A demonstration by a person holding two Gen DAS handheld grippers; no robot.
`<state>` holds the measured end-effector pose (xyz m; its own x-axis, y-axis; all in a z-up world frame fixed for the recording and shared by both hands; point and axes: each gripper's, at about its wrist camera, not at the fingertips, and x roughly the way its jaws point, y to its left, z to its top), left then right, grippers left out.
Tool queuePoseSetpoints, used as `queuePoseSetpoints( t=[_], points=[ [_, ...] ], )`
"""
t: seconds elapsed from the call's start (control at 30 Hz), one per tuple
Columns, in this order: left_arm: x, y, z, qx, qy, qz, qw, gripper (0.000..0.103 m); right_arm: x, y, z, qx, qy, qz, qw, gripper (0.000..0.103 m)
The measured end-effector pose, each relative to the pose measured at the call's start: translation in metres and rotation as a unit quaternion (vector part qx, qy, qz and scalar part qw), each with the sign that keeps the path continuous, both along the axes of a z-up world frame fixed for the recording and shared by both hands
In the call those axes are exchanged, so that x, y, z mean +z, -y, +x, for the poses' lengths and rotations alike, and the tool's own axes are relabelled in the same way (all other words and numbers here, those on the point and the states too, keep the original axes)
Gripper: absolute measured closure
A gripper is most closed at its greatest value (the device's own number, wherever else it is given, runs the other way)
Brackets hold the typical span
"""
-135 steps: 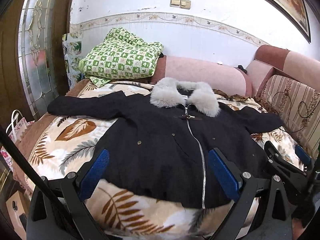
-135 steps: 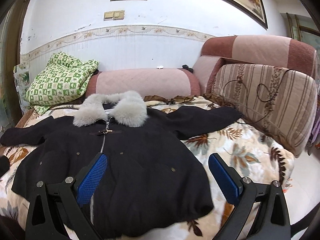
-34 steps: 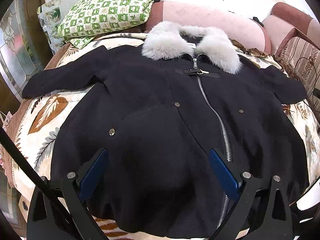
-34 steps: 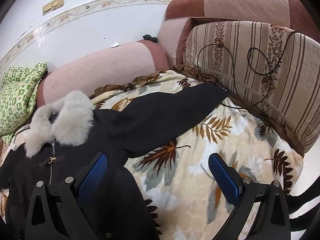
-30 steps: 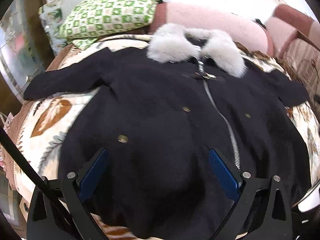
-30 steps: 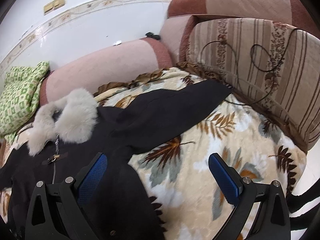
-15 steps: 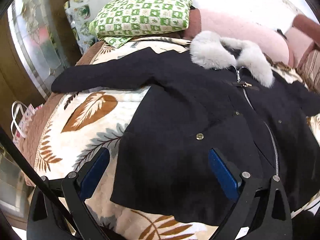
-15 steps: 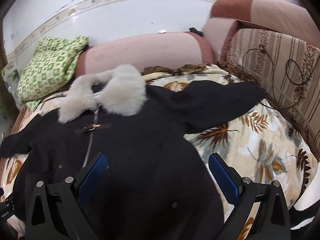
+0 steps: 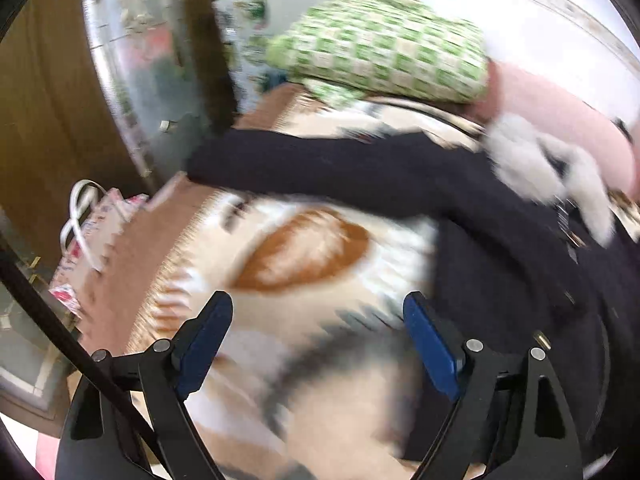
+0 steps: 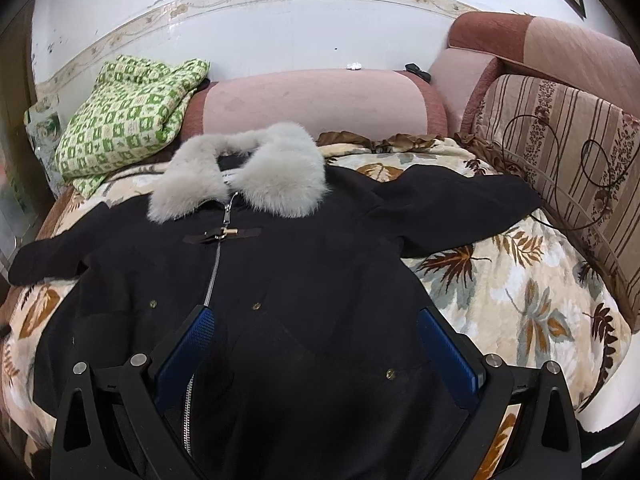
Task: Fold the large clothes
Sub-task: 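Reach the left gripper to the coat sleeve cuff and grasp it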
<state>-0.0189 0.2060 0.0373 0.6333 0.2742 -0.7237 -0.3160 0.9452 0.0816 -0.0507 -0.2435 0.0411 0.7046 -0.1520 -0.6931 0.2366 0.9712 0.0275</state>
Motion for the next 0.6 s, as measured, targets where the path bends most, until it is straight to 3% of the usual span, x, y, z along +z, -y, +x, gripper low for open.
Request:
queuePoseSetpoints(
  t=[0.1, 0.27, 0.6],
  points=[
    [0.010, -0.043, 0.030, 0.044, 0.010, -0.004, 0.9990, 0.016, -0.009, -0.002, 0.004, 0.000, -0.013, 0.005, 1.000, 0.001],
    [0.012, -0.119, 0.084, 0.098, 0.035, -0.049, 0.9934, 0.016, -0.027, -0.007, 0.012, -0.002, -0.036, 0.000, 0.999, 0.001],
    [-0.052, -0.198, 0.158, 0.140, -0.003, -0.151, 0.9785, 0.016, -0.045, -0.010, 0.030, -0.004, -0.042, -0.009, 0.999, 0.001]
  ],
)
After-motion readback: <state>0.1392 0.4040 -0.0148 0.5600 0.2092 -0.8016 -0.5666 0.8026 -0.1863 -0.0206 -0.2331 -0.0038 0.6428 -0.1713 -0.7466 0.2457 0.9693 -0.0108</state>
